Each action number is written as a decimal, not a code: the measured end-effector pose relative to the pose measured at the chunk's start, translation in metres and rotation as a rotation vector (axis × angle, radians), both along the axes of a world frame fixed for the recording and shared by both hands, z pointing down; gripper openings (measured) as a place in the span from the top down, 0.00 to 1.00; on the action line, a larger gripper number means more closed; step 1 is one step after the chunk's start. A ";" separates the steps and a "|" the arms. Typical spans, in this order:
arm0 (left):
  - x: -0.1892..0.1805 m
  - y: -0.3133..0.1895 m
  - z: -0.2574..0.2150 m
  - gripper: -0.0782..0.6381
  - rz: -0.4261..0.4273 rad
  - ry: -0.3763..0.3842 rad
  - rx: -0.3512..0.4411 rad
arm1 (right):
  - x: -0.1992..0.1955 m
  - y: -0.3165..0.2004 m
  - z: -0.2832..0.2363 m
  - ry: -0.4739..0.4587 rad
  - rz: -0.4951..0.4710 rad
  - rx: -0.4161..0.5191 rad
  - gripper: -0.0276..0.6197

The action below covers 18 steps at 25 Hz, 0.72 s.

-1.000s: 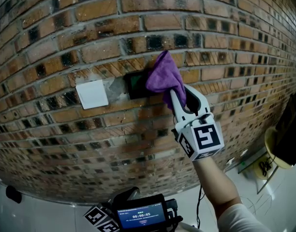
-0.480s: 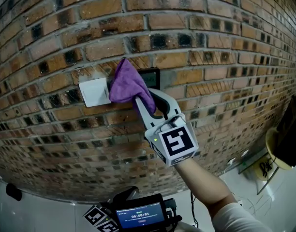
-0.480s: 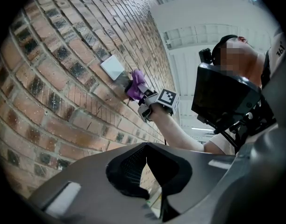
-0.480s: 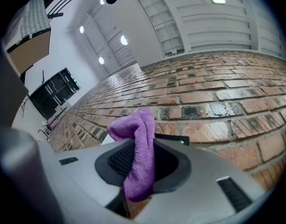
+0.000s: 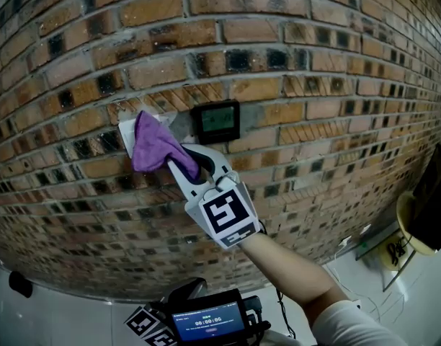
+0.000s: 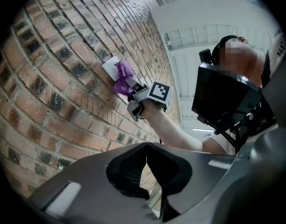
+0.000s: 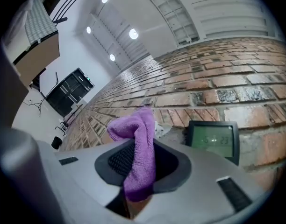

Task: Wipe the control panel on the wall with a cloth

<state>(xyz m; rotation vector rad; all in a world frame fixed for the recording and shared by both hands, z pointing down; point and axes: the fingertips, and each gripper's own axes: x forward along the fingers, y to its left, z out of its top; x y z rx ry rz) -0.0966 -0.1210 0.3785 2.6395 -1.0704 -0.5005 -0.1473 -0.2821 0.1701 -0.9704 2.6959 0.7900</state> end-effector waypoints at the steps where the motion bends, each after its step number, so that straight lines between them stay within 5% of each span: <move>1: -0.001 0.000 0.000 0.91 -0.004 0.001 0.001 | 0.000 -0.003 0.001 0.003 0.004 -0.004 0.80; 18: 0.007 -0.004 0.002 0.91 0.023 -0.007 -0.006 | 0.061 -0.021 -0.003 -0.056 0.125 0.007 0.80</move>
